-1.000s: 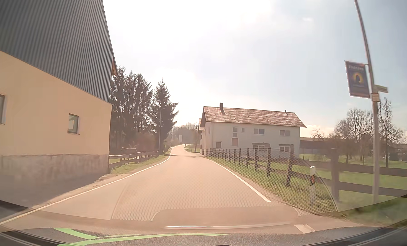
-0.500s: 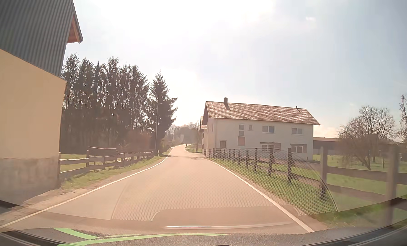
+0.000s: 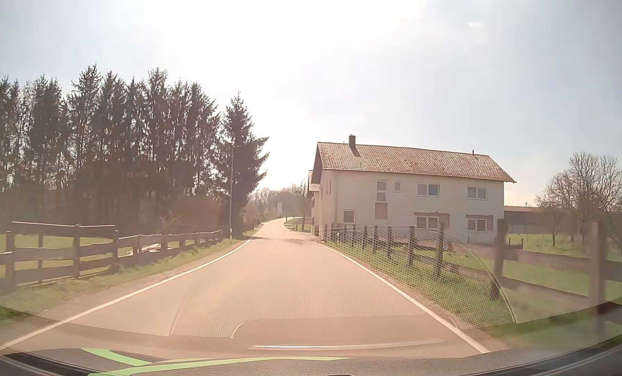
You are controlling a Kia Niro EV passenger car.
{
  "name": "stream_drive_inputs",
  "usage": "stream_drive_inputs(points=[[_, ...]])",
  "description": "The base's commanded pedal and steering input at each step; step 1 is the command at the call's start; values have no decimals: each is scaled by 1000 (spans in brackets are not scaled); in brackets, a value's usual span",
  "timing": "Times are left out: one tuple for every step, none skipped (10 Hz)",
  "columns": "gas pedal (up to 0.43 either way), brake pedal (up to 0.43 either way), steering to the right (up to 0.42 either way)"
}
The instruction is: Follow the waypoints while adhering to traffic rules and regulations
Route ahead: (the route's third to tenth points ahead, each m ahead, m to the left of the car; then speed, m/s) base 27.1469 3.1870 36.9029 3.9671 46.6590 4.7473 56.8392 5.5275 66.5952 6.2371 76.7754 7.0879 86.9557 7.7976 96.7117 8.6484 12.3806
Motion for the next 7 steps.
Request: stream_drive_inputs(points=[[189,0,-6],[189,0,-6],[189,0,-7],[189,0,-7],[189,0,-8],[189,0,-11],[189,0,-12]])
